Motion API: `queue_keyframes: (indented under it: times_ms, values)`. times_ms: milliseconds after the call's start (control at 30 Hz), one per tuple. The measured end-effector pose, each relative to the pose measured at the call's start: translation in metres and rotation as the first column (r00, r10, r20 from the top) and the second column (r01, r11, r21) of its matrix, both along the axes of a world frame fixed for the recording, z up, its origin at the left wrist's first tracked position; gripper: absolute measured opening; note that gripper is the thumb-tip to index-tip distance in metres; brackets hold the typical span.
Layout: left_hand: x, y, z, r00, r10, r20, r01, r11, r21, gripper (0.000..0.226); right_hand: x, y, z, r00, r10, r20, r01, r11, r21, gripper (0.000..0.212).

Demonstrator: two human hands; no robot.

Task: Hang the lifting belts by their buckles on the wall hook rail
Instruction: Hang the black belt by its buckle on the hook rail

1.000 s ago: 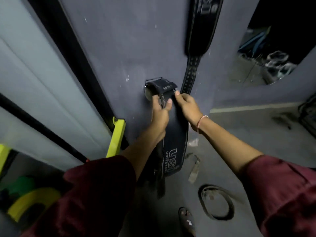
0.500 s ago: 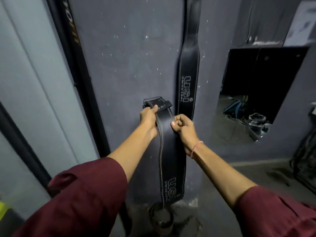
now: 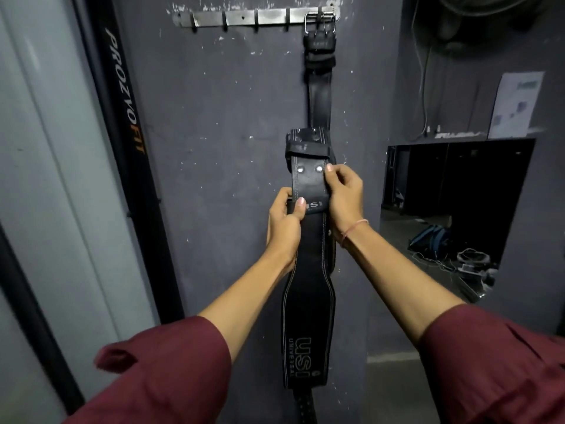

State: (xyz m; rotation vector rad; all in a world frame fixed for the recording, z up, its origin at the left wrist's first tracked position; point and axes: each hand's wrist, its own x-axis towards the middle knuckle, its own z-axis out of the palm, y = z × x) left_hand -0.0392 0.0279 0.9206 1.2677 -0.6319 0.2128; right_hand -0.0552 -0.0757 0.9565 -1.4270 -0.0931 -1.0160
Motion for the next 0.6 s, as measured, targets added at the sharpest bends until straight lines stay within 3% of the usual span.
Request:
queue_keyframes:
  times_ms: [167,233,300,400,533,600]
  values:
    - [0.002,-0.002,-0.007,0.993,0.11,0.029,-0.11,0.994,-0.021,0.011,-0.008,-0.005,-0.003,0.999,0.025,-0.039,-0.031,0.987,-0.155,0.013]
    - [0.004,0.001,-0.009,0.995,0.103,0.017,-0.102,0.994,-0.032,0.012,-0.013,0.0,-0.02,0.999,0.044,-0.03,-0.047,0.99,-0.135,0.012]
    - [0.008,0.001,-0.003,0.994,0.105,-0.006,-0.106,0.994,-0.024,0.014,-0.017,0.012,-0.047,0.996,0.019,-0.087,-0.027,0.996,-0.088,0.024]
    - [0.018,0.0,0.013,0.994,0.111,-0.014,-0.111,0.994,-0.018,0.008,-0.018,0.03,-0.094,0.978,0.061,-0.199,-0.08,0.993,-0.088,0.025]
    - [0.033,0.01,0.036,0.989,0.1,0.105,-0.117,0.978,0.173,0.035,-0.003,0.037,-0.1,0.98,0.085,-0.181,-0.083,0.996,0.018,0.076]
    - [0.034,0.017,0.038,0.979,0.087,0.182,-0.136,0.952,0.276,0.041,0.0,0.041,-0.08,0.988,0.044,-0.147,-0.041,0.999,0.021,0.067]
